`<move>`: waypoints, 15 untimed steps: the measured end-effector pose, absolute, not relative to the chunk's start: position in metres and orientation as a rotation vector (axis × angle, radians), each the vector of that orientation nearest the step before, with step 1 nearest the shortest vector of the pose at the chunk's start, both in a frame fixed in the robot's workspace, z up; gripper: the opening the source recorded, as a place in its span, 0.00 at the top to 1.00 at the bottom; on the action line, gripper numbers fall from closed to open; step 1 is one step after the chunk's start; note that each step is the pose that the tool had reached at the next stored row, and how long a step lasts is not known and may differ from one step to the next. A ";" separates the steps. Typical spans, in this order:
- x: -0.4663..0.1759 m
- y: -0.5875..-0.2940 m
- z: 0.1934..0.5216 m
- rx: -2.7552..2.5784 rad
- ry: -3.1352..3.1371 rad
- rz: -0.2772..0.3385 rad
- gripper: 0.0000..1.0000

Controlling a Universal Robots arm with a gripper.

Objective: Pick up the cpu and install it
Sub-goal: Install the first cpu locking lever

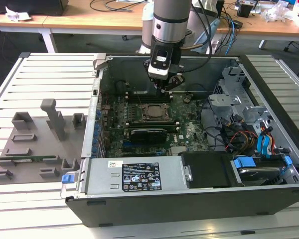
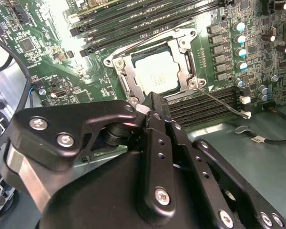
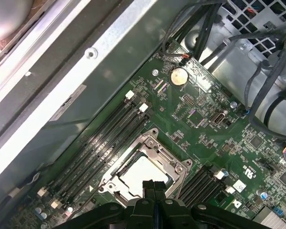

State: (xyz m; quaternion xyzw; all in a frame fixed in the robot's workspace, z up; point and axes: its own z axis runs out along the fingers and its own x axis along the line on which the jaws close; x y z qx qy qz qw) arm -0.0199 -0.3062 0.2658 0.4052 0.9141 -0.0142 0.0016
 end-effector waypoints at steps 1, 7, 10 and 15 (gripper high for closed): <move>-0.020 -0.306 0.266 1.261 2.873 -0.045 0.89; -0.020 -0.306 0.266 1.164 2.913 -0.044 0.89; -0.020 -0.306 0.266 1.108 2.935 -0.044 0.89; -0.020 -0.306 0.266 1.014 2.967 -0.044 0.89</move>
